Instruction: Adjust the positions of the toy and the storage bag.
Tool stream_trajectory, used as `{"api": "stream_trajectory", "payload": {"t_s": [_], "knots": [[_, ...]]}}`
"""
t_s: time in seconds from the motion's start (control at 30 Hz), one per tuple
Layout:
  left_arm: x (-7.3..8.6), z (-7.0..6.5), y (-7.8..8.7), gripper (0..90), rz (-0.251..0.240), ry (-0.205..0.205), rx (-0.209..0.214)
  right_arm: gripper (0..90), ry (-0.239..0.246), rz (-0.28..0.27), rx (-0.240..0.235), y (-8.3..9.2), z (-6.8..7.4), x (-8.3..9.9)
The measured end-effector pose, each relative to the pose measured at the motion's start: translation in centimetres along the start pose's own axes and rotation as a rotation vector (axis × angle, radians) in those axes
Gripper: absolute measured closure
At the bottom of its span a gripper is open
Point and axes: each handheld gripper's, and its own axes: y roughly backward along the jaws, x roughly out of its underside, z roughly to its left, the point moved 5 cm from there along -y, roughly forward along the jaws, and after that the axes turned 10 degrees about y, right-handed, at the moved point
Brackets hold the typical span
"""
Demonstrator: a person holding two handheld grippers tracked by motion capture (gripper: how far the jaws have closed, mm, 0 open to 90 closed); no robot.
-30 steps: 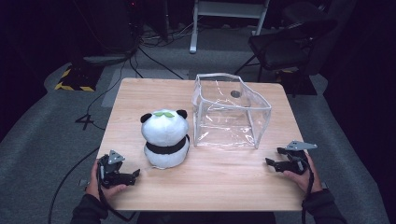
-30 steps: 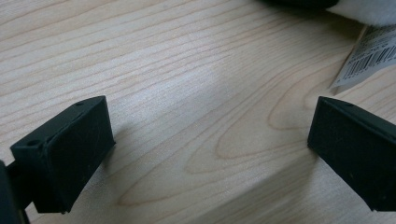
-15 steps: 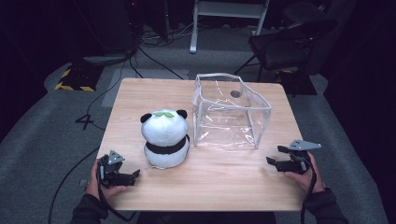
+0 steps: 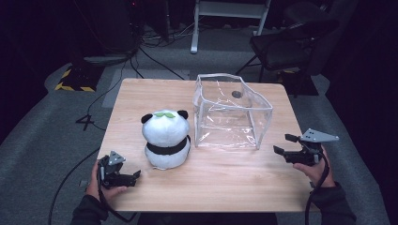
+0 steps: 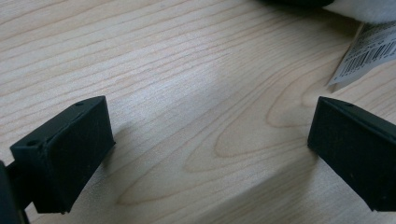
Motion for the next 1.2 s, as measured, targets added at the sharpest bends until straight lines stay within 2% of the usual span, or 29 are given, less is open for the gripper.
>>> {"api": "stream_trajectory", "payload": {"t_s": [0.3, 0.43, 0.53, 0.83, 1.2], "knots": [[0.0, 0.0, 0.0, 0.2, 0.0, 0.0, -0.001, 26.6, 0.021, -0.052, 0.03, 1.2, -1.3, -2.8], [0.0, 0.0, 0.0, 0.5, -0.001, -0.002, -0.002, 27.6, 0.023, -0.075, 0.024, 1.2, -1.7, -3.7], [0.0, 0.0, 0.0, 0.5, -0.001, -0.002, -0.002, 27.9, 0.034, -0.075, 0.02, 1.1, -1.7, -4.2], [0.0, 0.0, 0.0, 0.5, -0.001, -0.001, -0.002, 29.6, 0.089, -0.098, 0.031, 1.0, -1.5, -7.6], [0.0, 0.0, 0.0, 0.5, -0.001, -0.002, -0.002, 28.9, 0.116, -0.113, 0.015, 1.1, -1.1, -10.1]]}}
